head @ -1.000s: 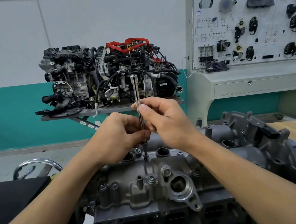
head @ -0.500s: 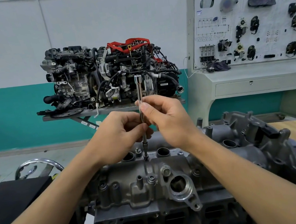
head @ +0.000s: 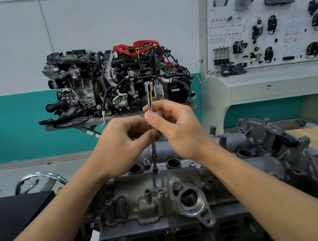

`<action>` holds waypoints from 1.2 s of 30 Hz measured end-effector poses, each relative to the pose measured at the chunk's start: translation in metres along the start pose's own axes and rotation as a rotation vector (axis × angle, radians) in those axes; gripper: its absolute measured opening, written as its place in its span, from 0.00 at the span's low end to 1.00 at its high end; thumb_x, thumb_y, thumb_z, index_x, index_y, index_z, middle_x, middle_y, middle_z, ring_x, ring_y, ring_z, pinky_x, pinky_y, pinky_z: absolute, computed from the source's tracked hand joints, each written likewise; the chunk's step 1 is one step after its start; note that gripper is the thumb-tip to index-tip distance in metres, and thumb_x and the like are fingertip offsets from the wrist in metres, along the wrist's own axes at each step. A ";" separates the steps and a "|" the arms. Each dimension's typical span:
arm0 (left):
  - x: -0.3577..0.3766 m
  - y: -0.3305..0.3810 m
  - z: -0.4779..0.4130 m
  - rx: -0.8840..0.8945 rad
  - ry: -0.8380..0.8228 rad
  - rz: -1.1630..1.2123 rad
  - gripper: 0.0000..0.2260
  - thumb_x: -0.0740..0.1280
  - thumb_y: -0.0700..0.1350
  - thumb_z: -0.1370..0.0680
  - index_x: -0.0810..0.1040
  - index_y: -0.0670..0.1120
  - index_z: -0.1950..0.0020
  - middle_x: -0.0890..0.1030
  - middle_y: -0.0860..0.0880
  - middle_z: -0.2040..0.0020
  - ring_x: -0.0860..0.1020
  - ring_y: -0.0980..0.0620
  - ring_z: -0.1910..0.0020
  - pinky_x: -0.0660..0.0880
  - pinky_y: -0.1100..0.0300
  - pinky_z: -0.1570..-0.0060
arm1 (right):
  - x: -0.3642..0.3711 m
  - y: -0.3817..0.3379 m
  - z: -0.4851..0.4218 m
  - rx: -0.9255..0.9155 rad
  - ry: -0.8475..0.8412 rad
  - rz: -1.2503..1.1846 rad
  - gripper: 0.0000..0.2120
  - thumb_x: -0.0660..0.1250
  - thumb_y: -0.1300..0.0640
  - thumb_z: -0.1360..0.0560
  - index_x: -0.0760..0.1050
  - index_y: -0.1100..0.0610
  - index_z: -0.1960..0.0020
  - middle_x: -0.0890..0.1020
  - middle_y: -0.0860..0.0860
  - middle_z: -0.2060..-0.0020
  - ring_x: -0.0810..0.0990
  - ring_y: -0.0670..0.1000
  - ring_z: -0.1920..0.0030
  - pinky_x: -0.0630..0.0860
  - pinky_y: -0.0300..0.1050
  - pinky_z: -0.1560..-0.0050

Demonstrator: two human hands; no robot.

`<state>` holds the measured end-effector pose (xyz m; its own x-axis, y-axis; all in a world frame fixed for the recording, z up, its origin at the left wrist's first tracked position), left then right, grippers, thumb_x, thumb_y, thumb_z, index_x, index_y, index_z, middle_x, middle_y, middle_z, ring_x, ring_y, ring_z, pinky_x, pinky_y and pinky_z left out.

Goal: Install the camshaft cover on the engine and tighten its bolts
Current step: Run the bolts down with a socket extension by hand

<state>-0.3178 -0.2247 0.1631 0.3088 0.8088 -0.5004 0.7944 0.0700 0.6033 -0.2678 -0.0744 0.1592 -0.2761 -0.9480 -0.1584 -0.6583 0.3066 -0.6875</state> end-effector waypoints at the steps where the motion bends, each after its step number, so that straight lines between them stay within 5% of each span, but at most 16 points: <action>1: 0.000 0.000 0.000 -0.014 -0.017 0.001 0.06 0.69 0.38 0.21 0.85 0.46 0.51 0.86 0.57 0.59 0.82 0.63 0.61 0.75 0.70 0.58 | 0.000 -0.001 0.000 -0.004 -0.014 -0.040 0.05 0.65 0.56 0.20 0.79 0.56 0.48 0.75 0.45 0.72 0.74 0.39 0.70 0.71 0.31 0.69; 4: 0.000 0.001 0.000 -0.011 -0.037 0.032 0.09 0.68 0.37 0.21 0.85 0.49 0.50 0.86 0.58 0.57 0.82 0.64 0.60 0.75 0.72 0.57 | 0.001 -0.003 0.000 -0.032 -0.026 0.002 0.09 0.63 0.59 0.19 0.80 0.51 0.52 0.79 0.41 0.70 0.77 0.38 0.69 0.73 0.30 0.67; 8: 0.000 0.003 0.000 0.020 -0.001 0.036 0.04 0.73 0.45 0.24 0.86 0.49 0.50 0.87 0.54 0.57 0.85 0.57 0.57 0.80 0.64 0.54 | 0.002 -0.001 -0.001 -0.029 0.062 0.090 0.05 0.71 0.55 0.24 0.78 0.51 0.58 0.76 0.53 0.72 0.75 0.46 0.70 0.76 0.44 0.69; 13: 0.000 0.003 0.000 0.019 0.035 0.040 0.05 0.74 0.45 0.25 0.86 0.44 0.54 0.87 0.52 0.61 0.82 0.60 0.64 0.77 0.67 0.61 | -0.001 0.001 0.000 -0.017 0.069 0.087 0.09 0.73 0.50 0.26 0.75 0.52 0.52 0.70 0.45 0.74 0.67 0.43 0.73 0.68 0.35 0.71; 16: 0.000 0.003 0.001 0.013 0.015 -0.010 0.05 0.71 0.39 0.22 0.86 0.46 0.51 0.85 0.58 0.63 0.80 0.65 0.65 0.73 0.72 0.61 | 0.001 0.000 0.000 -0.009 0.001 0.043 0.09 0.67 0.51 0.23 0.78 0.54 0.46 0.75 0.45 0.71 0.71 0.41 0.71 0.69 0.32 0.68; 18: -0.001 0.003 0.001 -0.005 0.005 -0.018 0.08 0.69 0.39 0.21 0.87 0.49 0.49 0.85 0.57 0.63 0.78 0.64 0.66 0.75 0.66 0.63 | 0.001 -0.002 0.001 -0.026 -0.031 0.024 0.05 0.65 0.55 0.21 0.80 0.49 0.48 0.81 0.43 0.67 0.78 0.39 0.66 0.73 0.31 0.63; 20: -0.001 0.004 0.001 -0.003 -0.001 -0.005 0.08 0.69 0.40 0.21 0.87 0.51 0.48 0.86 0.56 0.62 0.79 0.63 0.65 0.76 0.63 0.62 | 0.002 -0.002 0.000 -0.038 -0.019 0.065 0.07 0.66 0.56 0.21 0.80 0.47 0.53 0.83 0.44 0.65 0.81 0.41 0.62 0.78 0.36 0.59; 24: -0.001 0.005 0.001 -0.004 0.025 0.060 0.05 0.74 0.44 0.25 0.86 0.50 0.51 0.87 0.54 0.57 0.85 0.57 0.56 0.80 0.64 0.53 | 0.001 0.000 0.000 -0.025 0.094 0.093 0.08 0.73 0.53 0.26 0.76 0.51 0.60 0.75 0.50 0.73 0.72 0.48 0.72 0.73 0.44 0.70; 27: -0.001 0.004 0.000 0.000 0.045 0.065 0.04 0.74 0.44 0.25 0.87 0.48 0.52 0.87 0.52 0.59 0.85 0.54 0.59 0.80 0.62 0.57 | 0.002 0.000 0.001 -0.007 0.054 0.071 0.08 0.73 0.50 0.26 0.77 0.53 0.55 0.73 0.51 0.72 0.71 0.49 0.71 0.73 0.45 0.69; 30: 0.000 0.002 0.000 0.005 0.006 0.004 0.04 0.71 0.42 0.22 0.87 0.47 0.51 0.86 0.57 0.60 0.81 0.63 0.62 0.75 0.70 0.61 | 0.003 -0.001 0.000 0.020 0.012 0.004 0.10 0.67 0.51 0.23 0.79 0.56 0.46 0.76 0.53 0.70 0.75 0.45 0.67 0.74 0.41 0.66; 32: -0.001 0.000 -0.001 -0.019 -0.023 -0.012 0.06 0.69 0.40 0.21 0.86 0.48 0.50 0.86 0.56 0.59 0.80 0.64 0.61 0.76 0.68 0.58 | 0.002 -0.002 0.000 0.004 -0.008 -0.016 0.08 0.64 0.55 0.22 0.80 0.54 0.47 0.79 0.45 0.67 0.77 0.41 0.65 0.75 0.36 0.63; 36: 0.000 0.004 0.000 -0.009 -0.043 -0.005 0.06 0.69 0.47 0.21 0.86 0.53 0.48 0.86 0.57 0.58 0.81 0.62 0.60 0.76 0.68 0.58 | 0.002 -0.003 0.002 -0.041 0.029 0.094 0.03 0.68 0.56 0.22 0.81 0.52 0.54 0.82 0.54 0.67 0.80 0.47 0.65 0.79 0.43 0.63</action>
<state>-0.3151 -0.2248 0.1655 0.3276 0.7823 -0.5297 0.7912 0.0793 0.6063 -0.2652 -0.0774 0.1595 -0.3582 -0.9120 -0.1999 -0.6564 0.3983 -0.6407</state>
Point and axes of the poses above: each hand's wrist, its own z-axis away from the middle knuckle, its own x-axis out of the palm, y = z × x, the point moved 1 cm from there along -z, towards the middle knuckle
